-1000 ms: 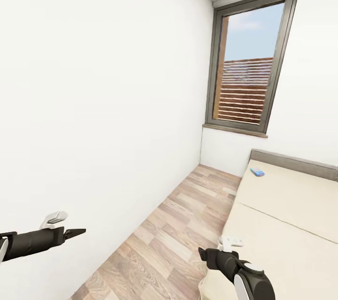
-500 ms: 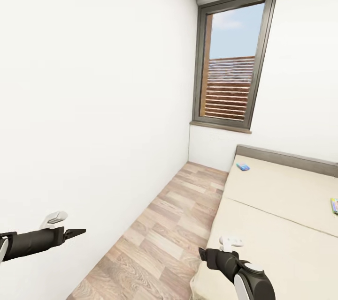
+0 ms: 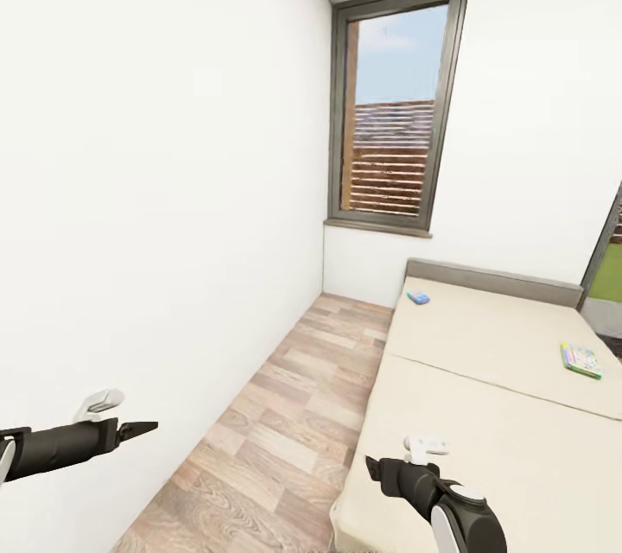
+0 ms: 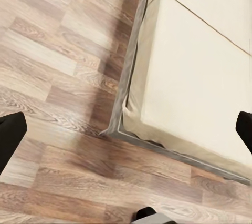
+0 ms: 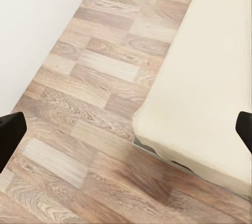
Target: Put all the toys in the child's room - the three board games (two on the bed and one on the table), the two jigsaw puzzles on the table, and the tennis ball on the table - inside the toy box on the table in the child's room.
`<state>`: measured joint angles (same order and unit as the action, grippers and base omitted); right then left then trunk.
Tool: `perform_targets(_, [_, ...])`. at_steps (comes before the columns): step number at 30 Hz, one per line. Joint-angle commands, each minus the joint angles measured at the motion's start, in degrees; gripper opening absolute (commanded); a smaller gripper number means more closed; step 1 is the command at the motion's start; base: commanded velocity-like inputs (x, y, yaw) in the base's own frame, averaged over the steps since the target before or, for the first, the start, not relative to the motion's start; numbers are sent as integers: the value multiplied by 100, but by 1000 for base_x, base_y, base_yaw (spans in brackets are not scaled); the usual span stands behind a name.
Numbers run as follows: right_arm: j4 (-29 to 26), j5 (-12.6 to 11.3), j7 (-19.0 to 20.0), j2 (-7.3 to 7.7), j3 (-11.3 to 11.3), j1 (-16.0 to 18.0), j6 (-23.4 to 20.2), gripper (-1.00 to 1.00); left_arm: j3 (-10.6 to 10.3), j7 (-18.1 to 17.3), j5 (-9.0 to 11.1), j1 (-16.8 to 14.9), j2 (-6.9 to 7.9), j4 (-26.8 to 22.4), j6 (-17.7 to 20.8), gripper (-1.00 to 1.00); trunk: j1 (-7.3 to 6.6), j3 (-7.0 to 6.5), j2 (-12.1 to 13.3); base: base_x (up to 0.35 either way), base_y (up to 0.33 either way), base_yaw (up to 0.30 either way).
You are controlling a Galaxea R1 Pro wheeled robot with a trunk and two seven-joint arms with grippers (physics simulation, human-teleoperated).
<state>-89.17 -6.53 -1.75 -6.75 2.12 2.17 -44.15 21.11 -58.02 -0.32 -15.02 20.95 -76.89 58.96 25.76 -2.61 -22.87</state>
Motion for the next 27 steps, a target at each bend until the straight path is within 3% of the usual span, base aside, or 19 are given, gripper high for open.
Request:
perform_targets(1, [-3,-41,-18,-1,-3,3,-24,100,7,-25,-4,-1,-1,-1,45,100,2,9,-5,0,0,-218])
perform_targets(15, [0,-41,-18,-1,-17,3,-24,100,7,-25,-4,-1,2,-1,45,100,2,88,-5,9,73,-223])
perform_targets(27, [5,-42,-17,-1,-26,3,-22,100,7,-25,-4,-1,2,-1,45,100,2,119,-5,150,114,-254])
